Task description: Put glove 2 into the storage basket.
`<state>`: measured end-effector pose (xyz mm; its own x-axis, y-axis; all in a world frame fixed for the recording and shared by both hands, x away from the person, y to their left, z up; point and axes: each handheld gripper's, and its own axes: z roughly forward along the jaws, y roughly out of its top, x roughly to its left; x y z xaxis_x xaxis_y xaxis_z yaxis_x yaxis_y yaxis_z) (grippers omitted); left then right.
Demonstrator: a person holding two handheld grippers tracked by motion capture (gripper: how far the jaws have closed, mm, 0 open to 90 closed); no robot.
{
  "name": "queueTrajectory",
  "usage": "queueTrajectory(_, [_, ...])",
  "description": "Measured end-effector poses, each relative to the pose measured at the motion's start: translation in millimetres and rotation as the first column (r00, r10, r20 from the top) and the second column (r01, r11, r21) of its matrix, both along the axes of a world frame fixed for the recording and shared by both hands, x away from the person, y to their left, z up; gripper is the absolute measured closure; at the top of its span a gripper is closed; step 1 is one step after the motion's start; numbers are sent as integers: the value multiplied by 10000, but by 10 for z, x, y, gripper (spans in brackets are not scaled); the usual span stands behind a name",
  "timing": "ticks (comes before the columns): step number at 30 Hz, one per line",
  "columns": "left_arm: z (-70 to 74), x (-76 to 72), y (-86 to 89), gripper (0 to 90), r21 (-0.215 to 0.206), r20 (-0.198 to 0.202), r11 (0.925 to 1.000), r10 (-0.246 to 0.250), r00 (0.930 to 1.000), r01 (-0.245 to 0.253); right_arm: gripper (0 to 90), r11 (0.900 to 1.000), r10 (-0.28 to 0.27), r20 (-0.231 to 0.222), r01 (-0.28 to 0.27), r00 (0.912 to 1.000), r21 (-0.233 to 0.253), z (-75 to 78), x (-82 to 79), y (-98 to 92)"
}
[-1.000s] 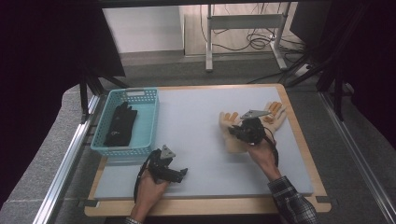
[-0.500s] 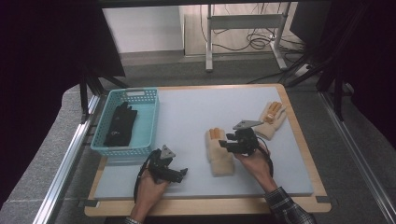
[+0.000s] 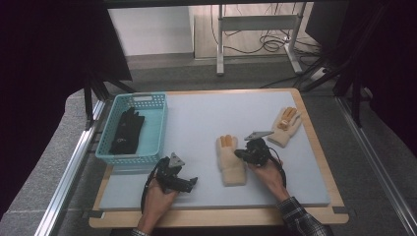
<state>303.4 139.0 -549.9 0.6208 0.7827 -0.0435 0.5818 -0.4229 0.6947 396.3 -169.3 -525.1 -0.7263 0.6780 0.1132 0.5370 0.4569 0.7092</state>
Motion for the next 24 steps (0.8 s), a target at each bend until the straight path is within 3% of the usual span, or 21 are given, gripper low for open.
queueTrajectory(1, [0,0,0,15,0,0,10000,0,10000,0,863,10000,6,93,-6,10000,-16,54,-44,2])
queueTrajectory(4, [0,1,0,15,-2,-1,10000,-1,10000,1,847,9983,-130,552,98,9984,573,254,-161,-52])
queueTrajectory(6, [0,1,0,15,-3,-2,10000,0,10000,0,778,9951,-356,847,274,9958,953,356,-224,-115])
queueTrajectory(7, [0,1,0,15,-3,-5,10000,-1,10000,1,742,9958,-435,857,362,9954,842,371,-229,-142])
queueTrajectory(9, [0,0,0,15,3,-1,10000,-3,10000,3,709,9969,-691,993,651,9927,434,340,-200,-215])
queueTrajectory(12, [0,1,0,15,-1,-3,10000,0,10000,0,661,9948,-867,740,824,9935,591,287,-151,-329])
queueTrajectory(17, [0,0,0,15,0,-1,10000,2,10000,-2,609,9930,-1165,960,1142,9885,292,235,-44,-498])
queueTrajectory(24, [0,1,0,15,-4,1,10000,2,10000,-2,561,9817,-1902,1305,1884,9730,258,266,151,-874])
